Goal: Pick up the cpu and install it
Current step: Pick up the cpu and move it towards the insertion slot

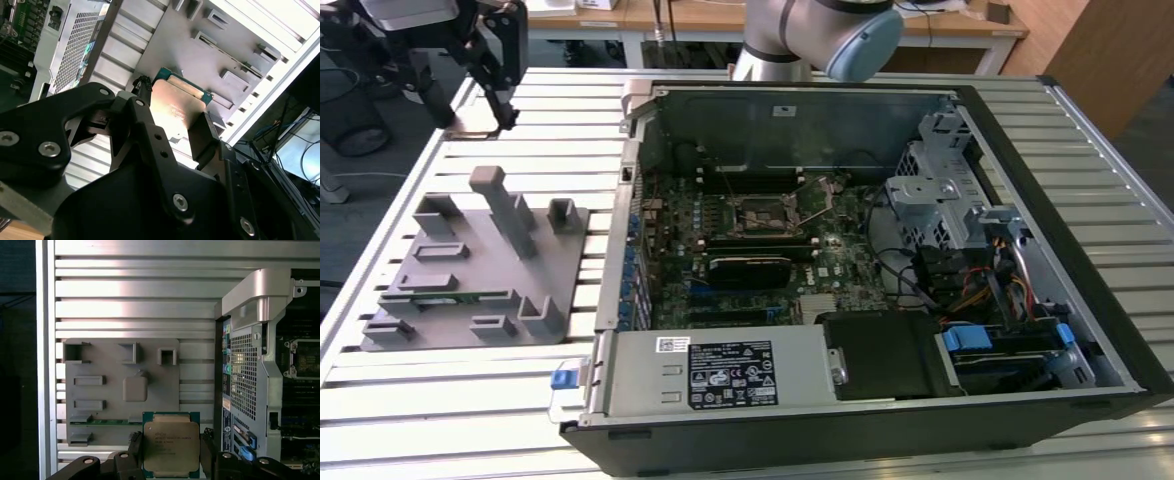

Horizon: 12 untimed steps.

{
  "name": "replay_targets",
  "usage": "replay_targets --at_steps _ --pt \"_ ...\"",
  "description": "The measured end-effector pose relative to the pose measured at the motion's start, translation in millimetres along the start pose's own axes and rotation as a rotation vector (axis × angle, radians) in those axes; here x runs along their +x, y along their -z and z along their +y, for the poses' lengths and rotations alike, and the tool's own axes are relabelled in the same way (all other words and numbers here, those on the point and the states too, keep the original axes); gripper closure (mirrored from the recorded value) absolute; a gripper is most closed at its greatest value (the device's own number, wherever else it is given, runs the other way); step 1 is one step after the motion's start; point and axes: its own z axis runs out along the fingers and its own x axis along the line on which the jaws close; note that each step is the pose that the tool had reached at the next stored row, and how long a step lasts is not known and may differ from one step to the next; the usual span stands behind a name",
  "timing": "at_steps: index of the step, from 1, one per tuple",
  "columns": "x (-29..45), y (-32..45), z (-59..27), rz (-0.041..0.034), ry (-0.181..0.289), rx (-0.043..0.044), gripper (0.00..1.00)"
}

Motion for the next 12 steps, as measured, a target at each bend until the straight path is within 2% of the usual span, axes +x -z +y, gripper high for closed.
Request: replay_targets --at_steps 12 --pt "-18.3 -0.2 0.2 0.0 0.0 0.0 0.46"
